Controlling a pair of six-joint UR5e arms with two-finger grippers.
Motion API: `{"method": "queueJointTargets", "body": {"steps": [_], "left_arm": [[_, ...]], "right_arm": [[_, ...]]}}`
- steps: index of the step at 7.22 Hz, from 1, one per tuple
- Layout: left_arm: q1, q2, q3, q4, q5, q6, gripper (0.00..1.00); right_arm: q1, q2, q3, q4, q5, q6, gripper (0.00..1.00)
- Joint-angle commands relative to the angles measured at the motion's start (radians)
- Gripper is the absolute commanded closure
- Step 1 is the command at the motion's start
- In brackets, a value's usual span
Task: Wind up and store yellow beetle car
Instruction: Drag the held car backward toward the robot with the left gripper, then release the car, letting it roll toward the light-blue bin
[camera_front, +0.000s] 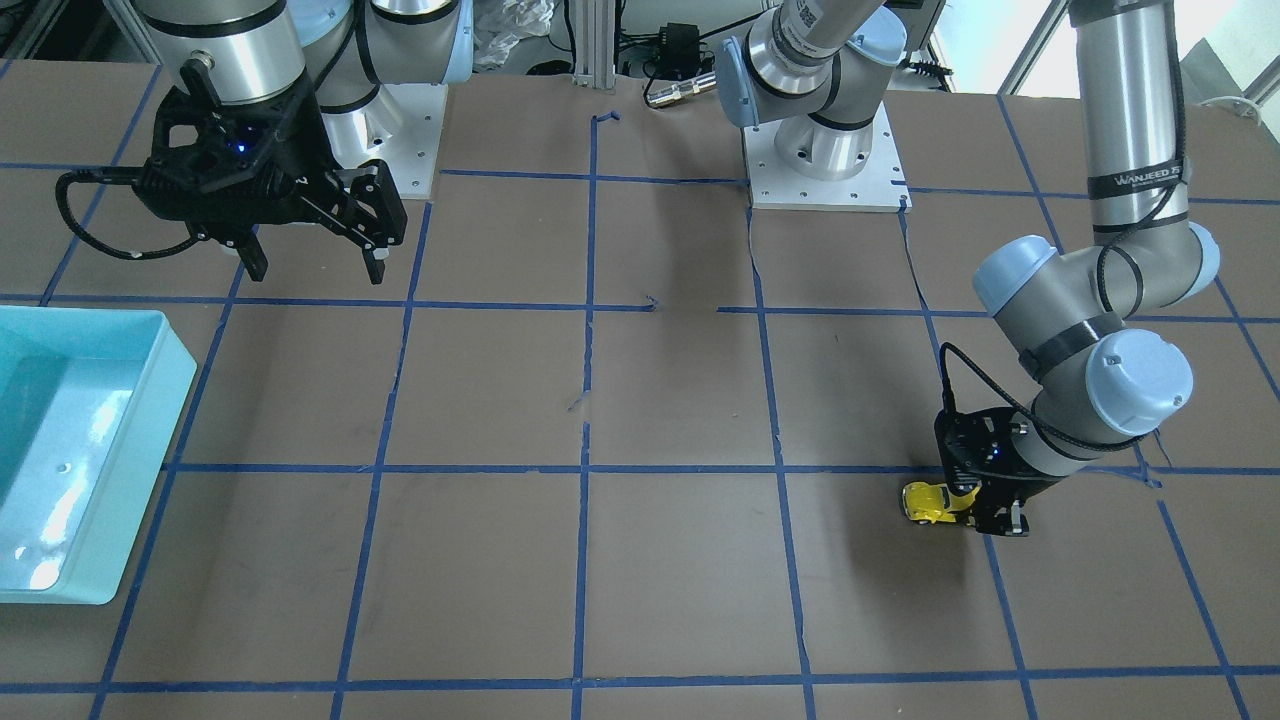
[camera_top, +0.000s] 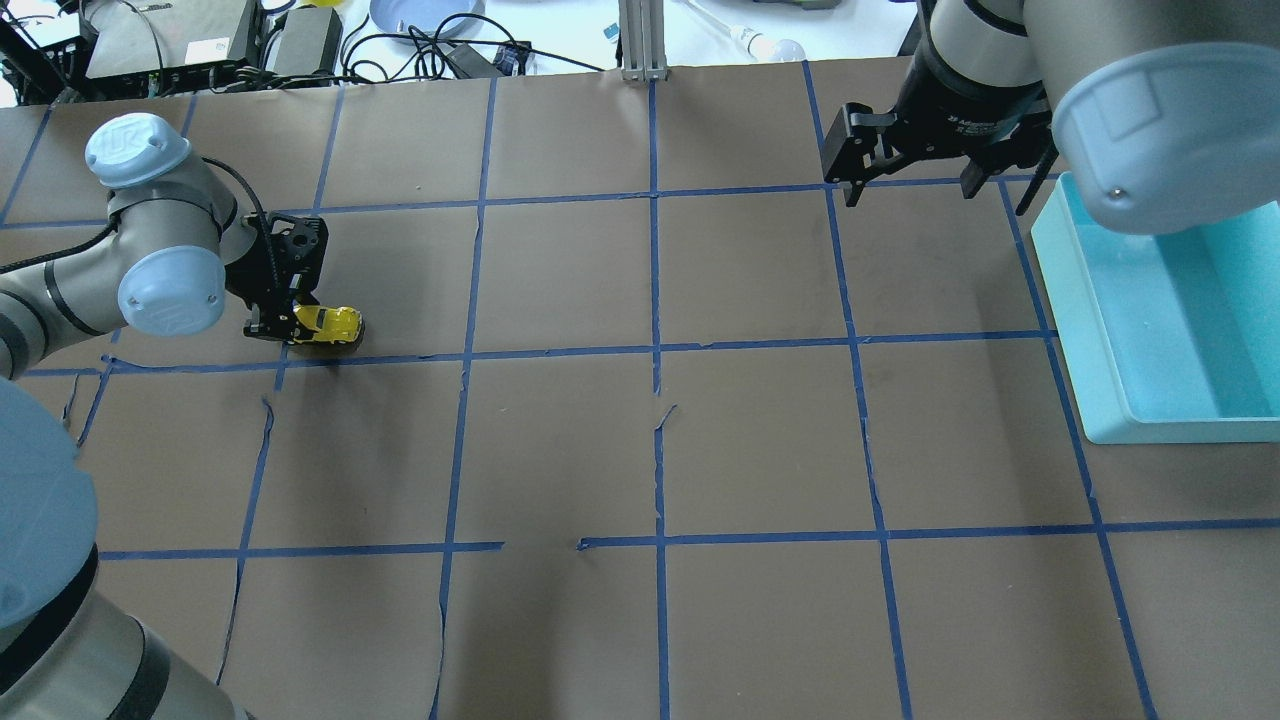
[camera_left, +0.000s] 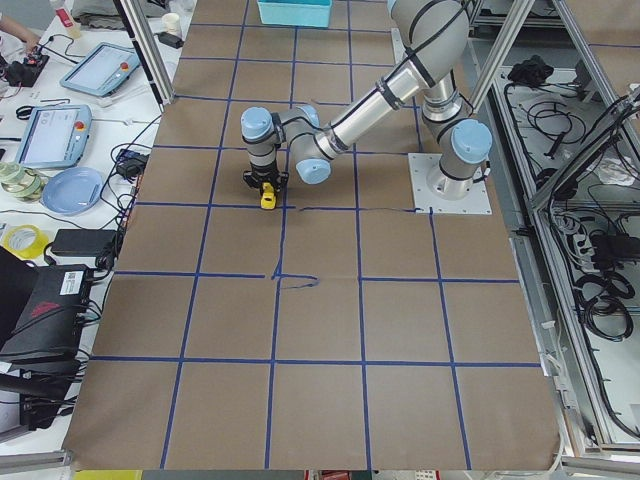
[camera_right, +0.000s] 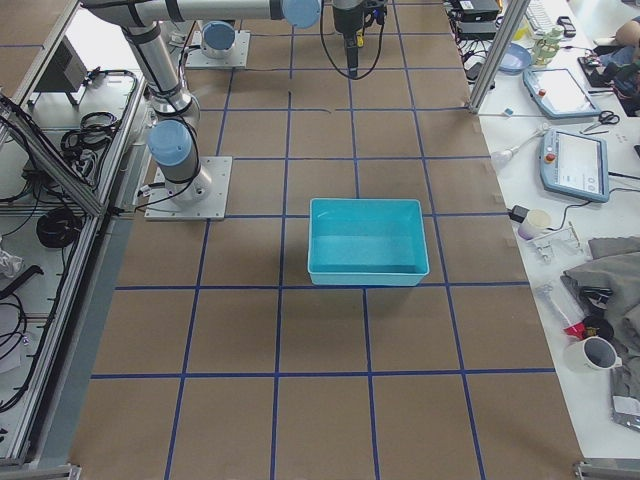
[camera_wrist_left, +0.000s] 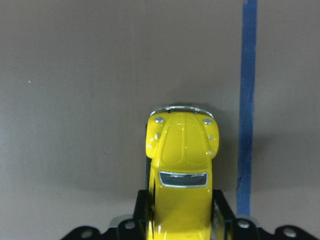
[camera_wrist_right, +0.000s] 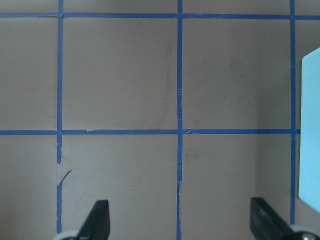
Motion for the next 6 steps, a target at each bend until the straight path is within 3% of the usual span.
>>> {"method": "queueJointTargets", "body": {"steps": [1, 2, 6], "left_arm": [[0.006, -0.001, 0.000, -0.001, 0.004, 0.001, 0.21], [0.006, -0.001, 0.000, -0.001, 0.004, -0.005, 0.11], [0.006, 0.004, 0.000, -0.001, -0.006, -0.005, 0.11]], "right_arm": [[0.000, 0.000, 0.000, 0.000, 0.002, 0.000, 0.00], [0.000, 0.000, 0.000, 0.000, 0.000, 0.000, 0.00], [0.000, 0.000, 0.000, 0.002, 0.000, 0.000, 0.00]]}}
